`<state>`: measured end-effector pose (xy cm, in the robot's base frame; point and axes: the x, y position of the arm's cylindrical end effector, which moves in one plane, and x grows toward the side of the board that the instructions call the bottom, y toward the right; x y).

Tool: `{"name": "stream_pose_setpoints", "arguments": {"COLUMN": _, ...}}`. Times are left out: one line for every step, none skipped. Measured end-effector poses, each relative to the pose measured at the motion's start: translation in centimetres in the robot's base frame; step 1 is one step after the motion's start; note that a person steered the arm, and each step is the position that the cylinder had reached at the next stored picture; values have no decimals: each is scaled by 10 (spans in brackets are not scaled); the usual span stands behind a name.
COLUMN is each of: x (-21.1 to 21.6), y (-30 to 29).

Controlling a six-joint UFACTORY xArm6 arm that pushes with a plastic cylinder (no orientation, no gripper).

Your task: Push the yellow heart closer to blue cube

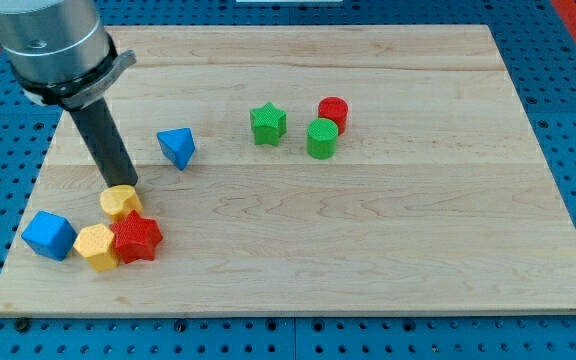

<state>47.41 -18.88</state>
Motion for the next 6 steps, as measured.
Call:
{"name": "stream_pose_setpoints", "arguments": {"x": 0, "y": 33}}
{"name": "stream_pose_setpoints", "arguments": {"x": 5, "y": 70}}
{"name": "stream_pose_setpoints", "arguments": {"x": 25, "y": 60}}
{"name": "stream_pose_setpoints", "arguments": {"x": 29, "y": 25}}
{"name": "stream_pose_setpoints", "arguments": {"x": 29, "y": -6}}
{"name": "stream_pose_setpoints", "arguments": {"x": 29, "y": -13}}
